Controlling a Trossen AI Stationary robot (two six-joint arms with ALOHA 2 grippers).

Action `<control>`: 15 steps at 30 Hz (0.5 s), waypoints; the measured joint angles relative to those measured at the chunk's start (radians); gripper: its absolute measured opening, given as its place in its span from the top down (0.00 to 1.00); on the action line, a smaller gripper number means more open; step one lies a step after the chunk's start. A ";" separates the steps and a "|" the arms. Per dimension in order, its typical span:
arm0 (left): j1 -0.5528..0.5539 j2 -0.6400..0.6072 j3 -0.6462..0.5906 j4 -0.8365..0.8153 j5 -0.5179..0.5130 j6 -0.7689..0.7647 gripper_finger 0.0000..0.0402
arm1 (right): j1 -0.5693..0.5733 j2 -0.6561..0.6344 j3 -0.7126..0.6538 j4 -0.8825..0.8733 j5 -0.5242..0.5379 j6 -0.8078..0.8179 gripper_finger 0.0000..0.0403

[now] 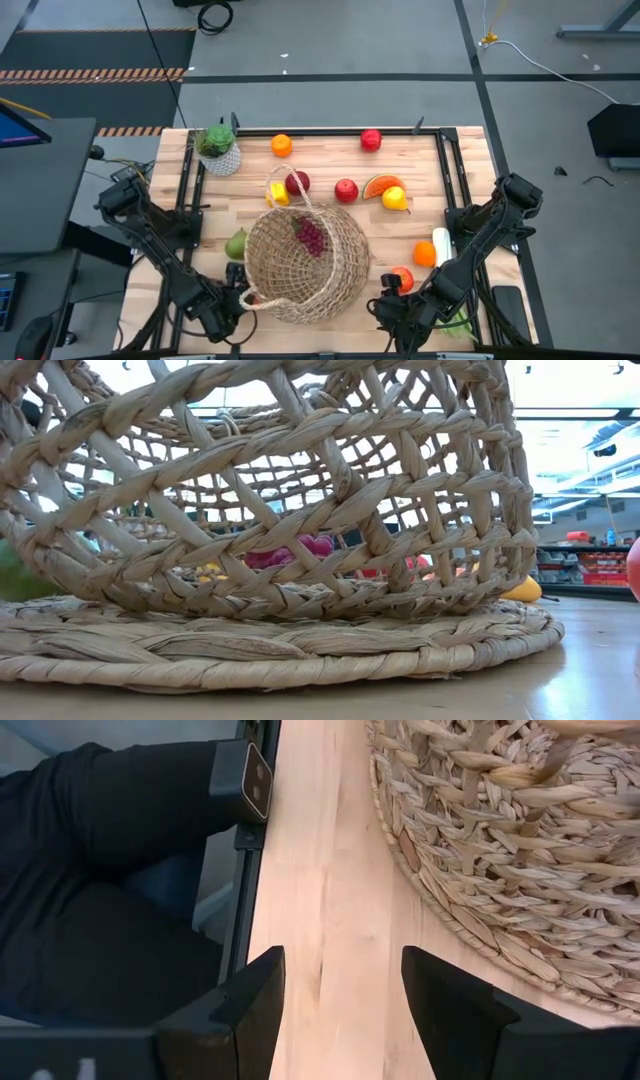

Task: Build produce basket
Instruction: Put the apple into the basket

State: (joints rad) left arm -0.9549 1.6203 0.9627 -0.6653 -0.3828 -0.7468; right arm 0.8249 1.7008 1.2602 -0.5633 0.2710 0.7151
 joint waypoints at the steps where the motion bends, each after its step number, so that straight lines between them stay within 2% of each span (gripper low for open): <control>1: -0.007 0.000 0.000 0.001 0.000 -0.010 0.15 | 0.000 0.000 0.000 0.006 0.000 0.000 0.48; 7: -0.034 0.008 0.060 -0.032 0.063 -0.002 0.22 | 0.000 0.000 0.000 0.012 0.000 -0.006 0.48; 10: -0.039 0.005 0.126 -0.081 0.052 0.023 0.26 | 0.000 0.000 0.000 0.012 0.000 -0.007 0.48; 15: -0.037 0.005 0.231 -0.275 0.040 0.024 0.28 | 0.002 0.000 0.000 0.012 0.000 0.000 0.48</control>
State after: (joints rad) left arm -0.9920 1.6253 1.1941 -0.9401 -0.3425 -0.7229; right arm 0.8265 1.7008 1.2602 -0.5510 0.2714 0.7147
